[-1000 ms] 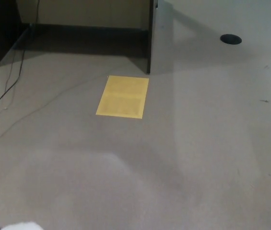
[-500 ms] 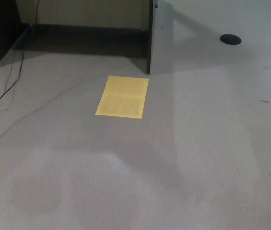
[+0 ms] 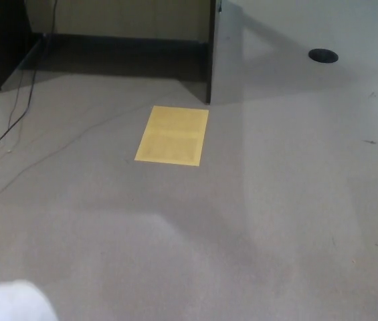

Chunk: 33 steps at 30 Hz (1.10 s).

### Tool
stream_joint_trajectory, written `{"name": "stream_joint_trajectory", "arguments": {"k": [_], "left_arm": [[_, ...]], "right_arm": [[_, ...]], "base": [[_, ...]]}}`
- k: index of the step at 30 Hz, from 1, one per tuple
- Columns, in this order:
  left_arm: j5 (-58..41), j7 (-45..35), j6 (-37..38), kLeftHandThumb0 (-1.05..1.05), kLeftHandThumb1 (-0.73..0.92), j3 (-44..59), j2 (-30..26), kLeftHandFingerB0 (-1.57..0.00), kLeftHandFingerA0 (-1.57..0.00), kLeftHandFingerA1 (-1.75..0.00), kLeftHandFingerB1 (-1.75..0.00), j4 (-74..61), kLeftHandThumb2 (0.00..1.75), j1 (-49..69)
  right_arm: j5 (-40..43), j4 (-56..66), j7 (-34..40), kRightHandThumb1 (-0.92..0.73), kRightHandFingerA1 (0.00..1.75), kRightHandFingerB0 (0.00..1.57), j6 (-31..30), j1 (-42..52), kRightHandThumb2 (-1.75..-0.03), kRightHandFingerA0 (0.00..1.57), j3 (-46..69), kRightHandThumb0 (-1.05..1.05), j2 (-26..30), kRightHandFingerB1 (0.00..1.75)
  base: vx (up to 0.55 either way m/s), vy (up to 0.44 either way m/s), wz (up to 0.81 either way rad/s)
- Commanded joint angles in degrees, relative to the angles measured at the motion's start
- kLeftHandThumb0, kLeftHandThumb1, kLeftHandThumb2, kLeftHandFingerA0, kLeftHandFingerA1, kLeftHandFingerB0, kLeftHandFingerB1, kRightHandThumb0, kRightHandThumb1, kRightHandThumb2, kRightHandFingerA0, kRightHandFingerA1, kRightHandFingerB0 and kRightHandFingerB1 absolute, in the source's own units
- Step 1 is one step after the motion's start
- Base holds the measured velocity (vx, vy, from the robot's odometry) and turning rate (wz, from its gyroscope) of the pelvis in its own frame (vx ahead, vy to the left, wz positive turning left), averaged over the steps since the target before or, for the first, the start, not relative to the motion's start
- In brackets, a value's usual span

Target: A person is holding a toilet paper roll and the robot extends its left hand to grab the roll by inserting its thumb into the gap in the middle and brings its hand down by its side. Then it extends its arm again to hand the toilet paper roll back to the person.

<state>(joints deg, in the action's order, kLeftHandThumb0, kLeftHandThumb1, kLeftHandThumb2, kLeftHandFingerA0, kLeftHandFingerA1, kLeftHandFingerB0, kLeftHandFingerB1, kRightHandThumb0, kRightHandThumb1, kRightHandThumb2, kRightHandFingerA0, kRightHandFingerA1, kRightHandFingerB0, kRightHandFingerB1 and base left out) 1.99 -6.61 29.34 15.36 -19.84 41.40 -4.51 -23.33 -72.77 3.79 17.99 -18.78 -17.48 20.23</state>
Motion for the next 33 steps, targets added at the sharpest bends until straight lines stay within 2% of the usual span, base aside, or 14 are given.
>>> {"name": "stream_joint_trajectory", "arguments": {"k": [1, 4, 8, 10, 13, 15, 18, 19, 23, 27, 29, 31, 32, 33], "left_arm": [[-1.3, -1.1, -3.2, -0.01, 0.78, -2.6, 0.1, -0.73, -0.98, -1.50, -1.23, -15.9, 0.86, -4.9], [-2.1, -3.1, -8.3, -0.02, 0.84, -5.2, 0.6, -0.68, -0.86, -1.53, -1.25, -23.4, 0.73, -9.2], [1.3, -3.3, -8.2, 0.02, 0.77, -9.0, 0.9, -0.73, -0.95, -1.42, -1.20, -28.2, 0.81, -16.0], [3.2, -4.2, -11.2, -0.03, 0.79, -11.7, 0.8, -0.72, -0.87, -1.46, -1.20, -31.6, 0.75, -20.5], [6.8, -4.4, -11.6, -0.05, 0.77, -15.7, 0.9, -0.72, -0.87, -1.48, -1.21, -33.6, 0.76, -26.5], [9.1, -4.9, -16.3, -0.04, 0.75, -19.8, 2.9, -0.75, -0.88, -1.44, -1.15, -38.2, 0.74, -31.5], [9.8, -5.3, -19.3, -0.10, 0.74, -22.9, 4.8, -0.76, -0.93, -1.43, -1.13, -39.9, 0.74, -35.5], [10.6, -5.0, -19.8, -0.14, 0.68, -24.3, 6.1, -0.79, -0.94, -1.43, -1.16, -40.1, 0.83, -37.2], [11.2, -5.7, -23.9, -0.15, 0.75, -28.3, 9.7, -0.73, -0.83, -1.55, -1.22, -43.0, 0.73, -40.0], [15.6, -4.0, -27.0, -0.16, 0.73, -32.9, 15.2, -0.72, -0.86, -1.59, -1.28, -44.2, 0.79, -43.9], [17.1, -4.8, -28.4, -0.15, 0.77, -34.3, 15.9, -0.67, -0.83, -1.62, -1.33, -44.9, 0.73, -45.1], [17.3, -5.3, -29.2, -0.16, 0.75, -36.2, 17.8, -0.69, -0.78, -1.56, -1.29, -44.6, 0.69, -46.3], [17.8, -4.6, -27.9, -0.25, 0.71, -37.9, 19.5, -0.71, -0.73, -1.63, -1.28, -43.8, 0.57, -46.5], [17.8, -4.5, -27.4, -0.25, 0.71, -38.5, 20.1, -0.71, -0.73, -1.63, -1.28, -43.3, 0.57, -46.5]], "right_arm": [[-0.2, 0.1, -0.2, -0.66, 0.69, 0.62, -0.2, -0.8, -0.59, 0.77, 0.3, -0.36, 0.4, 0.45], [-0.4, 0.0, -0.1, -0.66, 0.67, 0.62, -0.6, -0.9, -0.59, 0.78, 0.2, -0.35, 0.4, 0.44], [-0.9, 0.1, 0.0, -0.67, 0.67, 0.63, -0.6, -1.5, -0.60, 0.76, -0.3, -0.36, 0.6, 0.45], [-0.7, 0.0, -0.1, -0.66, 0.65, 0.63, -0.9, -2.1, -0.60, 0.78, -0.2, -0.35, 0.3, 0.45], [-0.4, -0.1, 0.0, -0.65, 0.66, 0.63, -0.7, -2.1, -0.59, 0.78, 0.0, -0.35, 0.2, 0.45], [-0.7, 0.1, 0.5, -0.65, 0.73, 0.65, 0.3, -0.8, -0.59, 0.80, -0.2, -0.35, 0.7, 0.47], [-1.0, -0.2, 0.5, -0.66, 0.67, 0.65, 0.1, -0.7, -0.60, 0.80, -0.6, -0.35, 0.6, 0.46], [-0.9, -0.2, 0.3, -0.66, 0.69, 0.64, -0.3, -0.6, -0.60, 0.79, -0.5, -0.36, 0.3, 0.45], [-0.3, 0.2, -0.1, -0.66, 0.70, 0.63, 0.2, 0.3, -0.59, 0.76, 0.1, -0.36, 0.3, 0.45], [-0.2, 0.0, -0.5, -0.65, 0.70, 0.64, -0.2, -0.7, -0.59, 0.79, 0.4, -0.36, 0.3, 0.46], [-0.3, -0.2, -0.6, -0.65, 0.63, 0.62, -1.5, -2.2, -0.60, 0.76, 0.2, -0.35, -2.0, 0.45], [-0.9, -0.5, -0.1, -0.66, 0.66, 0.62, -1.9, -3.7, -0.60, 0.78, -0.3, -0.35, -3.4, 0.45], [-1.4, -0.5, 0.2, -0.67, 0.66, 0.61, -1.6, -4.0, -0.60, 0.78, -0.7, -0.37, -3.7, 0.45], [-1.5, -0.5, 0.2, -0.67, 0.66, 0.61, -1.7, -4.2, -0.60, 0.78, -0.8, -0.37, -3.8, 0.45]], "base": [[0.00, 0.000, 0.00], [0.00, 0.000, 0.00], [0.00, 0.000, 0.00], [0.00, 0.000, 0.00], [0.00, 0.000, 0.00], [0.00, 0.000, 0.00], [0.00, 0.000, 0.00], [0.00, 0.000, 0.00], [0.00, 0.000, 0.00], [0.00, 0.000, 0.00], [0.00, 0.000, 0.00], [0.00, 0.000, 0.00], [0.00, 0.000, 0.00], [0.00, 0.000, 0.00]]}}
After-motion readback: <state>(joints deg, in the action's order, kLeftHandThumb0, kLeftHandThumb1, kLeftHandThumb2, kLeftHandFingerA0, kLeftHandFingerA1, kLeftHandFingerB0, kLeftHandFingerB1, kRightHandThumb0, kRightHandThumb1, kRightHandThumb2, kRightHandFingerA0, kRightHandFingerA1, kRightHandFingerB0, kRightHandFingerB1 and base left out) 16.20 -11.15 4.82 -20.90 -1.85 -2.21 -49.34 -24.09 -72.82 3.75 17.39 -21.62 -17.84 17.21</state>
